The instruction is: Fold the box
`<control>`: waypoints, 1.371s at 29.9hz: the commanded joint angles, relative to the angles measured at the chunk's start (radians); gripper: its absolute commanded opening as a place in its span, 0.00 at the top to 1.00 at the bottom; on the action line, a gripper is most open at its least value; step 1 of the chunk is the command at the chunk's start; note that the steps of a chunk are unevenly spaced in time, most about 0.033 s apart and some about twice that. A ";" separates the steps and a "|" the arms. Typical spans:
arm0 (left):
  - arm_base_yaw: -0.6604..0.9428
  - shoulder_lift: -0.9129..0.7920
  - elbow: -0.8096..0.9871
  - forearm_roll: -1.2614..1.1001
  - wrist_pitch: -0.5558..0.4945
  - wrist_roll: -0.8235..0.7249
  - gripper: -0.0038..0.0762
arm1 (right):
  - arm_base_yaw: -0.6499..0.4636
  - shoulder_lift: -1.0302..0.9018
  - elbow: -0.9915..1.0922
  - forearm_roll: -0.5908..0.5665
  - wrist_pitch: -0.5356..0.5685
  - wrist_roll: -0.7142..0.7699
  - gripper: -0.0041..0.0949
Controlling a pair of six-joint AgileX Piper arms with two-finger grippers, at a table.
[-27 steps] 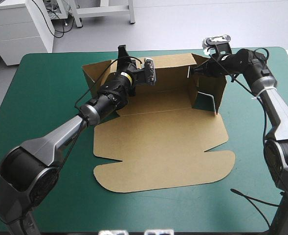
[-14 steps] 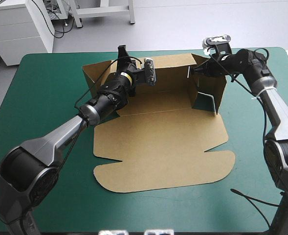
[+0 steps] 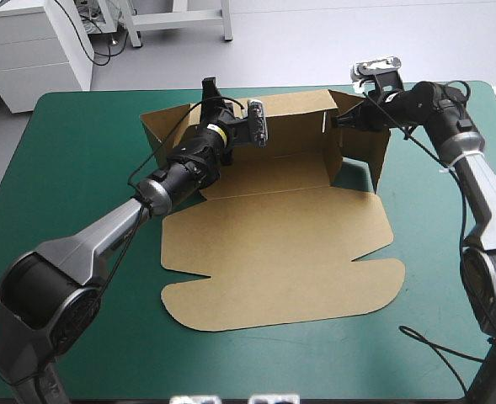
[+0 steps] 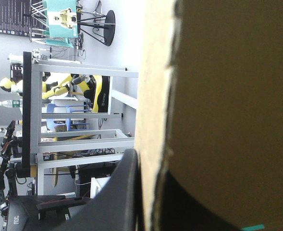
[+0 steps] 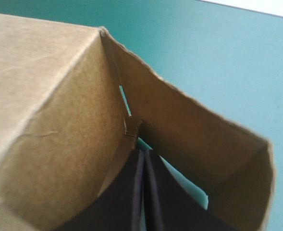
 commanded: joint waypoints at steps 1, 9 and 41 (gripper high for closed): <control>-0.003 -0.048 -0.029 -0.004 -0.001 -0.024 0.96 | 0.000 -0.142 -0.025 -0.019 -0.030 0.022 0.96; -0.003 -0.048 -0.029 -0.004 0.006 -0.024 0.96 | 0.000 -0.256 -0.025 -0.052 0.022 0.027 0.96; -0.140 -0.275 -0.029 -0.763 0.318 0.637 0.96 | 0.000 -0.257 -0.025 -0.109 0.027 0.088 0.96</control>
